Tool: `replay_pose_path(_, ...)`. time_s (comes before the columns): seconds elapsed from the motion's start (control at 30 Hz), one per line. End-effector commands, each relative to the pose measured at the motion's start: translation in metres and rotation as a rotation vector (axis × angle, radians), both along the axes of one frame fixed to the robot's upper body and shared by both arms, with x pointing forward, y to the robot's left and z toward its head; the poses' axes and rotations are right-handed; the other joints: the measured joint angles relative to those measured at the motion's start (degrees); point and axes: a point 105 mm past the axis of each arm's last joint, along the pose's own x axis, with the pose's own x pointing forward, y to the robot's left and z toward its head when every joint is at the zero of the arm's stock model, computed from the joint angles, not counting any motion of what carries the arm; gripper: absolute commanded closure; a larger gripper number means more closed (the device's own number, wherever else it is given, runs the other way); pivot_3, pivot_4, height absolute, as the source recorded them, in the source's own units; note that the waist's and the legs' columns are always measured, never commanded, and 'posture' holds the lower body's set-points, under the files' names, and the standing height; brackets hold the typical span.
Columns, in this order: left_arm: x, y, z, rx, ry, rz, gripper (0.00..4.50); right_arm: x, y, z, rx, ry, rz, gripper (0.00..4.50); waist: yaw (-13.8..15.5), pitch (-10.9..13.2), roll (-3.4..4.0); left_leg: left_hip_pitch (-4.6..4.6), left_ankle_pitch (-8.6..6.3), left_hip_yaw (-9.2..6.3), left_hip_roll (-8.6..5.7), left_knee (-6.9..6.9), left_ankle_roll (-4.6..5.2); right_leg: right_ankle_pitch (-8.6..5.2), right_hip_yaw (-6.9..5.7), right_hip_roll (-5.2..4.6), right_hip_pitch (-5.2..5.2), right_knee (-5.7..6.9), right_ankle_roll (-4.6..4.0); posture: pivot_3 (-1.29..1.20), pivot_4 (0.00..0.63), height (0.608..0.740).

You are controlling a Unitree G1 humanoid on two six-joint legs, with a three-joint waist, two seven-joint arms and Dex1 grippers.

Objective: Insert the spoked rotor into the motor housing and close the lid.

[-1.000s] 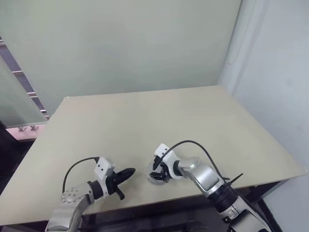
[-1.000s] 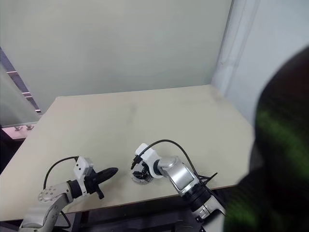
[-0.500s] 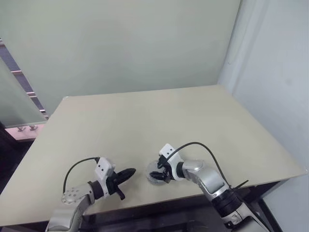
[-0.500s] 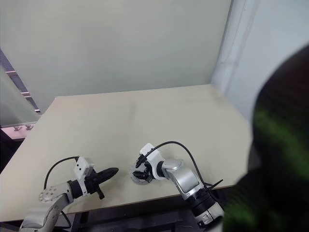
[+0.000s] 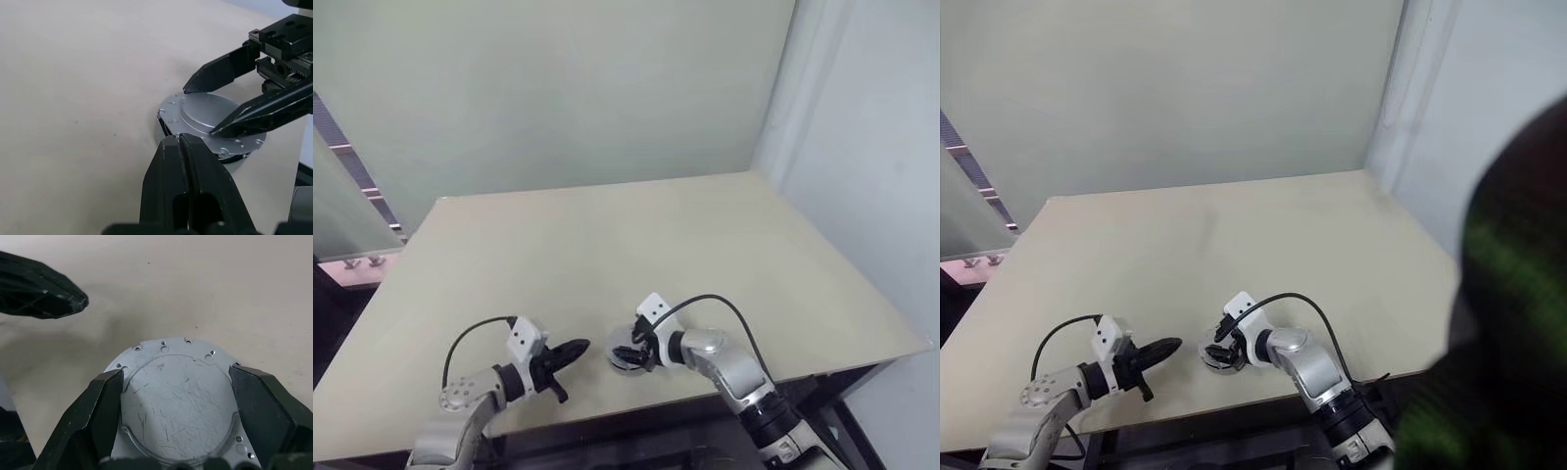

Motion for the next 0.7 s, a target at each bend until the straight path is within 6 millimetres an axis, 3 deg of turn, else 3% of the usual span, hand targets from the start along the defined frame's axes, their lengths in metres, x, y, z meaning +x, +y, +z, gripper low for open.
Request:
replay_pose_path(0.03,0.002,0.0,0.01,0.011,-0.045,-0.016,4.5,-0.004,0.014,0.009,0.027,-0.025,0.027,1.24,0.0,0.0,0.0,0.0,0.0,0.0,0.0,0.0,0.0,-0.03,0.0,0.0,0.0,0.0,-0.05,0.0,0.0,0.74)
replay_pose_path(0.3,0.001,-0.001,0.01,0.01,-0.04,-0.015,4.5,-0.006,0.012,0.017,0.093,0.001,0.082,1.24,-0.01,0.0,0.0,0.02,0.0,0.02,0.04,0.0,0.0,-0.06,-0.01,0.03,0.0,0.0,-0.1,0.0,0.0,0.74)
replay_pose_path(0.43,0.002,-0.001,0.01,0.009,-0.04,-0.015,4.5,-0.007,0.007,0.016,0.087,0.027,0.101,0.01,0.05,0.0,0.0,0.0,0.0,0.01,0.04,-0.03,0.0,-0.05,-0.01,0.03,-0.02,0.0,-0.09,0.0,0.0,0.74)
replay_pose_path(0.7,0.002,-0.003,0.01,0.008,-0.04,-0.019,4.5,0.001,0.001,0.026,0.131,0.008,0.115,0.01,0.09,0.01,0.0,-0.01,0.0,0.03,0.0,0.02,0.0,-0.05,0.01,0.0,0.01,-0.01,-0.1,0.0,0.0,0.74)
